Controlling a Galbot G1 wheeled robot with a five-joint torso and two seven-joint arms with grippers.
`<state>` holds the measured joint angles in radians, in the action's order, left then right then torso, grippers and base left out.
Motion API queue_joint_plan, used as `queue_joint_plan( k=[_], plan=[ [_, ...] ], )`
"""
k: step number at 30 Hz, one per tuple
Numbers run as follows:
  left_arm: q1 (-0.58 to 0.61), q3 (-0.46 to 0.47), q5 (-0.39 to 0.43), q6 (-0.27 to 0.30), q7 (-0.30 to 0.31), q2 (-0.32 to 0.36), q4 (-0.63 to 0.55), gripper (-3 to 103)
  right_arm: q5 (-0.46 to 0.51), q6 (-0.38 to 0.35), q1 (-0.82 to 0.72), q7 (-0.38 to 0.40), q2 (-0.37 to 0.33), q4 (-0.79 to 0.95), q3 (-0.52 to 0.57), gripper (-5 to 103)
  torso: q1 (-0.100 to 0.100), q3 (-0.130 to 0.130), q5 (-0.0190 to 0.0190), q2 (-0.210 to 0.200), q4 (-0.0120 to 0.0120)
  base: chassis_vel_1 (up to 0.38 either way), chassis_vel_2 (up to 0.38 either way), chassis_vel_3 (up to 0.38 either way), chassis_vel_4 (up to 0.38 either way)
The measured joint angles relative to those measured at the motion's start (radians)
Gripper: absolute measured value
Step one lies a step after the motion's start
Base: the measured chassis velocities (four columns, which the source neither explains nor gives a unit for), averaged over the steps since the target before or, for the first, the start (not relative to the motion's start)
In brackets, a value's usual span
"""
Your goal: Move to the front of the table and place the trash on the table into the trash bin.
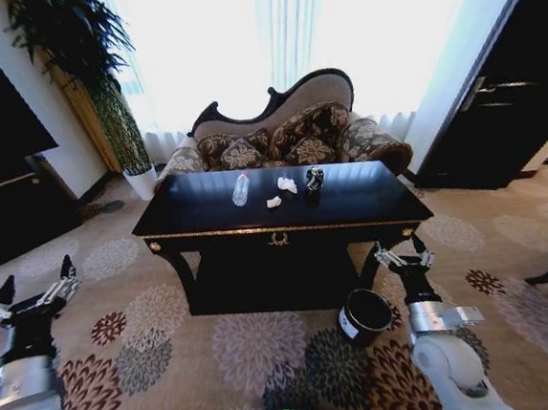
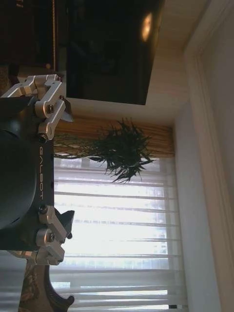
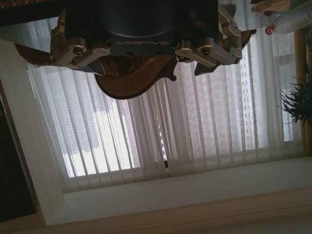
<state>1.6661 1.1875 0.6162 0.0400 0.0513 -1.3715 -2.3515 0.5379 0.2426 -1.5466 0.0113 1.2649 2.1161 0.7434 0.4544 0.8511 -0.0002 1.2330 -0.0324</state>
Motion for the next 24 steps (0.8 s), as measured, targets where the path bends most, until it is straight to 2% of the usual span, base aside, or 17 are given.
queue_joint_plan(
  k=[24],
  plan=[
    [-0.019, -0.03, -0.022, 0.0, -0.007, 0.004, 0.024, 100, 0.0, -0.014, 0.013, 0.006, -0.008, -0.013, 0.021, 100, -0.001, 0.0, 0.0, 0.0, -0.0001, -0.107, 0.099, 0.105, -0.097]
  ],
)
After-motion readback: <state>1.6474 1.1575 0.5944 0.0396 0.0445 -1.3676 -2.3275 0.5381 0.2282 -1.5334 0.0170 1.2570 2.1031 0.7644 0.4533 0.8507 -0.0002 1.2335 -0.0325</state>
